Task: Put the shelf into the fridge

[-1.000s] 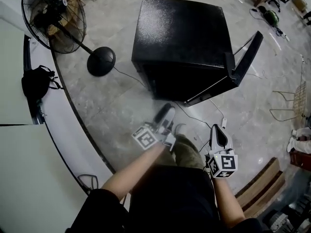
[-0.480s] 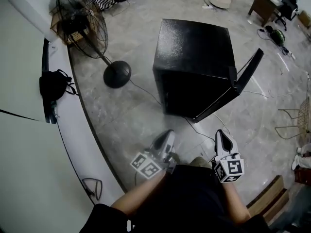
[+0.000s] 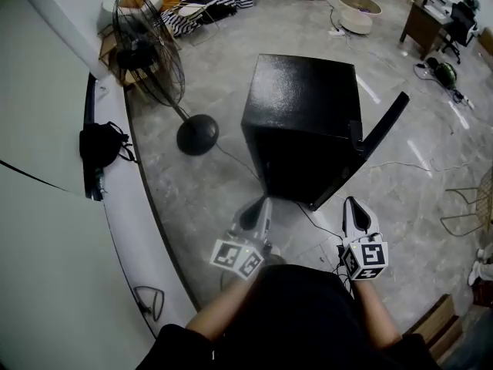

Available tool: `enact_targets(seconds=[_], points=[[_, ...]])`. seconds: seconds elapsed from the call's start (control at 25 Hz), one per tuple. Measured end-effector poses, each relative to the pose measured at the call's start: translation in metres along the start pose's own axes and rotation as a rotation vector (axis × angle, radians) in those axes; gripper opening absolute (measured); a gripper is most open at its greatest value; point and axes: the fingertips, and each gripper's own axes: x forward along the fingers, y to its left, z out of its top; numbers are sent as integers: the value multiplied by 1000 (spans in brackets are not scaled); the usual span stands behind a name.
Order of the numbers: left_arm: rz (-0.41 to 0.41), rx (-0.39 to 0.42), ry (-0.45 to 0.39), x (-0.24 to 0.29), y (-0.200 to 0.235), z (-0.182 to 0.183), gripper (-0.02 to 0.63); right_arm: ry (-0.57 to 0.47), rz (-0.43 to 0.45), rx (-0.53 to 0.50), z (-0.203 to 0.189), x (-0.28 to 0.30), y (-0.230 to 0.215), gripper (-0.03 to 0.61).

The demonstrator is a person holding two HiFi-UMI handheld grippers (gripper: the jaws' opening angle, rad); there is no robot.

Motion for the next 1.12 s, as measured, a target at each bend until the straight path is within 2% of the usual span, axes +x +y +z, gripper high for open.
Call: enact_targets(seconds=[0.28, 0.72, 0.96, 1.12], points=[[2, 88, 21, 15, -32, 4, 3, -23, 10, -25, 15, -5, -9, 0], [-10, 119, 36, 19, -36, 2, 3, -19, -10, -53, 11, -11, -7, 0], [-55, 242, 66, 21, -48, -4, 5, -6, -33, -65, 5, -15, -8, 0], [-72, 236, 73, 26, -52, -3, 5, 8, -49, -55, 4, -16, -11, 0]])
